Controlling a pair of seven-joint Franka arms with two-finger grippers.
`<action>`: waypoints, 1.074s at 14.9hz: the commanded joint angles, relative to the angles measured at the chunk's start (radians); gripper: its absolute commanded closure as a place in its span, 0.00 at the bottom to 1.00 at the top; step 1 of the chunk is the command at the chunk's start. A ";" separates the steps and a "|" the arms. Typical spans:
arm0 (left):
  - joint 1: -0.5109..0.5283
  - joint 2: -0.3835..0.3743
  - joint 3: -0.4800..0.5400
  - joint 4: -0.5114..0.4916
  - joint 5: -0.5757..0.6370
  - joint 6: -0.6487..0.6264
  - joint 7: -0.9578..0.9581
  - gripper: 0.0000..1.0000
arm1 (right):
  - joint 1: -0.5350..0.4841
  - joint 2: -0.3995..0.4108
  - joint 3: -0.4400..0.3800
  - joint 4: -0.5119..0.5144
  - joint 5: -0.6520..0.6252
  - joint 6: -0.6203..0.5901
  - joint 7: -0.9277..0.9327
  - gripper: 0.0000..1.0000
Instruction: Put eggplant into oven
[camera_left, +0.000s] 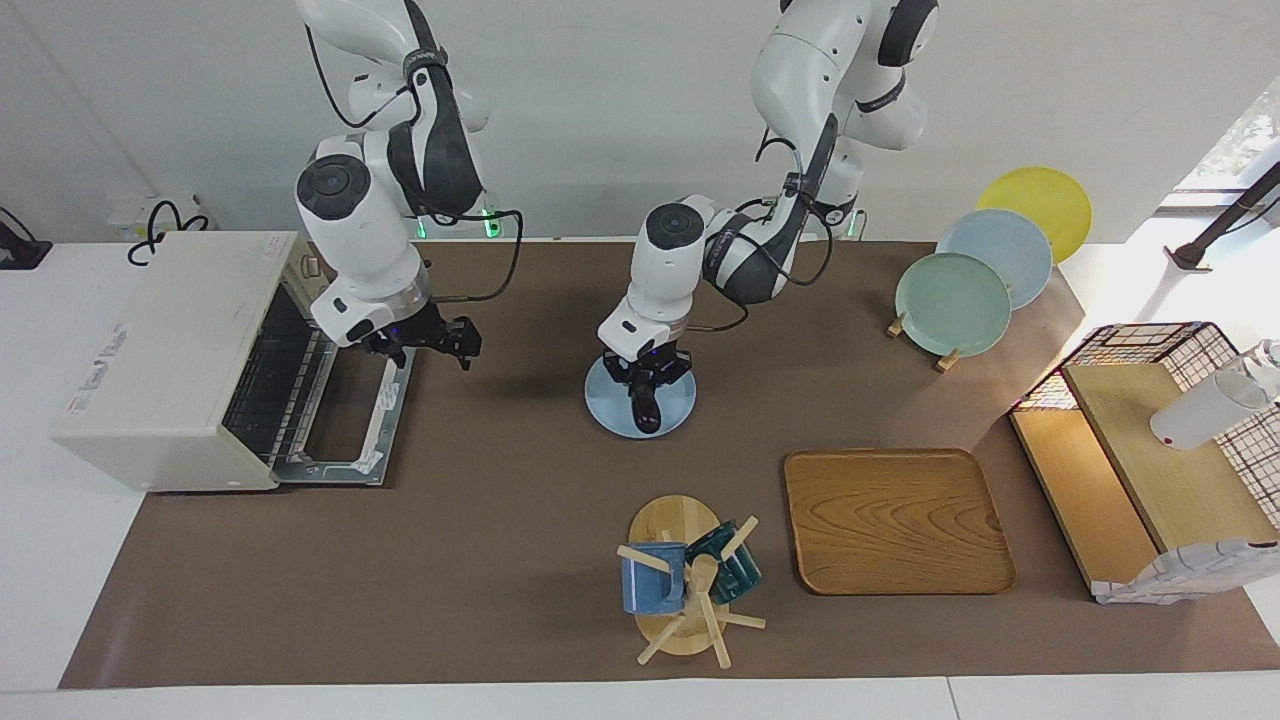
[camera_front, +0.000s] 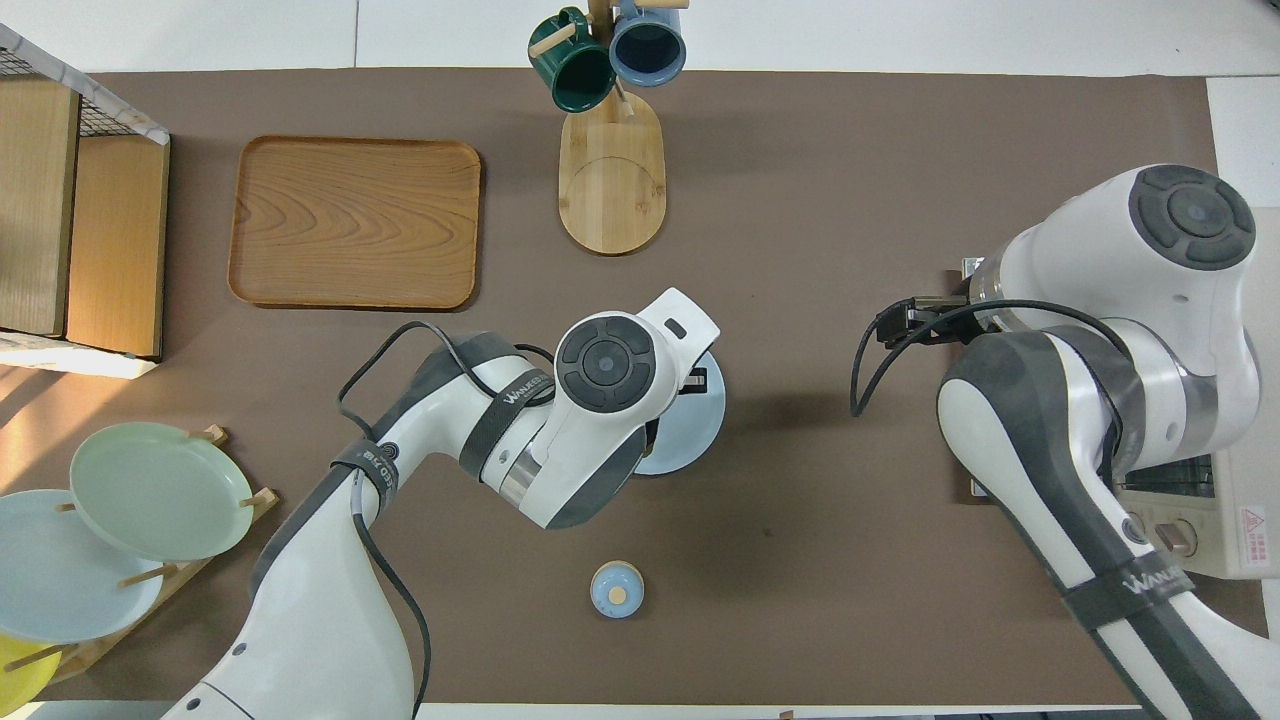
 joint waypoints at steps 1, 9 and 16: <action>0.002 -0.012 0.008 -0.024 -0.016 0.021 0.015 0.80 | -0.016 -0.030 0.004 0.006 -0.011 -0.034 -0.004 0.00; 0.088 -0.054 0.018 0.126 -0.015 -0.210 0.062 0.00 | -0.006 -0.036 0.013 0.006 0.001 -0.001 0.007 0.00; 0.376 -0.194 0.020 0.274 -0.004 -0.538 0.251 0.00 | 0.282 0.075 0.011 0.177 -0.017 -0.002 0.316 0.00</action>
